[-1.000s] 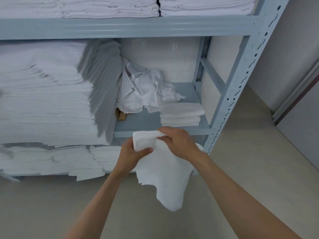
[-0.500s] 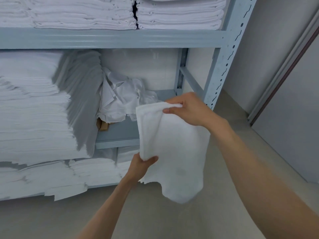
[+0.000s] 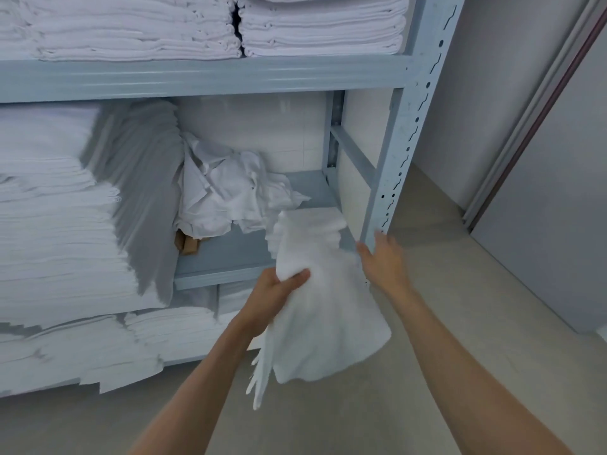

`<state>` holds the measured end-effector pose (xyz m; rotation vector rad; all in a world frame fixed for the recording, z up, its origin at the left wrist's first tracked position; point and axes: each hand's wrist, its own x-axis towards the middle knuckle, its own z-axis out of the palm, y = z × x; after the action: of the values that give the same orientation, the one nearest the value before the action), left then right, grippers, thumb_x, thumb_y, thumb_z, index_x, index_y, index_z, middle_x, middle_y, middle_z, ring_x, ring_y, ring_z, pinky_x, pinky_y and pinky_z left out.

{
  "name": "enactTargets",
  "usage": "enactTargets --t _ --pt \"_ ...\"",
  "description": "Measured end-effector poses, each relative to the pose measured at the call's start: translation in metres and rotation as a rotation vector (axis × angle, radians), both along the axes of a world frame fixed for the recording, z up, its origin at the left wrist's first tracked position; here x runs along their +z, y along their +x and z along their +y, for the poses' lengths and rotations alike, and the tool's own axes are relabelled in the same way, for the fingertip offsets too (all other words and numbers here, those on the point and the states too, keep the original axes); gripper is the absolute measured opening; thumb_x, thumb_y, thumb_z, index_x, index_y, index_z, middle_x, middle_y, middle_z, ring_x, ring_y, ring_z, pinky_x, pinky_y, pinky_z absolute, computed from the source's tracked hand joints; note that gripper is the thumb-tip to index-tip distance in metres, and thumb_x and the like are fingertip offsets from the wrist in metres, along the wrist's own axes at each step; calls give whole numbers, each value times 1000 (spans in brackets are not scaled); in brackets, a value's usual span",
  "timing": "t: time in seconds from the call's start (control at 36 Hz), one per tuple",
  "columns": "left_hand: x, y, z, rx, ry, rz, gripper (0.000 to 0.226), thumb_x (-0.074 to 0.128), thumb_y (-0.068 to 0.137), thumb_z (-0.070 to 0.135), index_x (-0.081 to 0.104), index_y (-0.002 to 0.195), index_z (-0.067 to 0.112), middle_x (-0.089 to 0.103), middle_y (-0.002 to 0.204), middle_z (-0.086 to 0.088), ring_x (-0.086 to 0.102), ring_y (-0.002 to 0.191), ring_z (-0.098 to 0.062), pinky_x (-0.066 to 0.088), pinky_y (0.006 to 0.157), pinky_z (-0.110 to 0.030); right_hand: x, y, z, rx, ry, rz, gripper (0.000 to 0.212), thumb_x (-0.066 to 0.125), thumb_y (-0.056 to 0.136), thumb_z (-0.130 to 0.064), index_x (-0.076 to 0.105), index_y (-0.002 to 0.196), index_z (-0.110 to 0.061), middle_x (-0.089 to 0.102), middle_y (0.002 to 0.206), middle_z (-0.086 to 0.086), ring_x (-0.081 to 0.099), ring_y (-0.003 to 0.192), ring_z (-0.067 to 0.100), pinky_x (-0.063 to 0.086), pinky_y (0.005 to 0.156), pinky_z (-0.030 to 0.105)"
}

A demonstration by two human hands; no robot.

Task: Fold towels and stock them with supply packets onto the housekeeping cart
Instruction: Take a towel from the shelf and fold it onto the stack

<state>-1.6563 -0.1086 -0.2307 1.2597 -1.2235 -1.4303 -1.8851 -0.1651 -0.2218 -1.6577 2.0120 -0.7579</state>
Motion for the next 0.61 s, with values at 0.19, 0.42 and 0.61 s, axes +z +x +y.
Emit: enactTargets --t 0.19,0.42,0.61 --pt "-12 16 -4 123 113 12 33 76 86 37 71 108 12 77 98 -8 74 93 -27 60 85 -46 -91 -18 62 -75 825 -701 68 42 89 -75 64 123 -21 74 110 6 69 100 26 56 84 37" --pt "-24 36 0 207 140 -77 24 72 89 38 71 99 16 78 86 1 75 84 -22 60 67 -32 -97 -12 66 -46 543 -1146 39 57 98 -37 67 119 -6 73 116 9 72 101 20 57 76 30" --pt "-19 51 -10 349 222 -54 29 77 84 35 72 97 11 78 89 -9 74 82 -27 58 69 -35 -71 -9 42 -127 164 -762 38 50 102 -38 72 91 -9 73 101 19 65 88 26 50 80 39"
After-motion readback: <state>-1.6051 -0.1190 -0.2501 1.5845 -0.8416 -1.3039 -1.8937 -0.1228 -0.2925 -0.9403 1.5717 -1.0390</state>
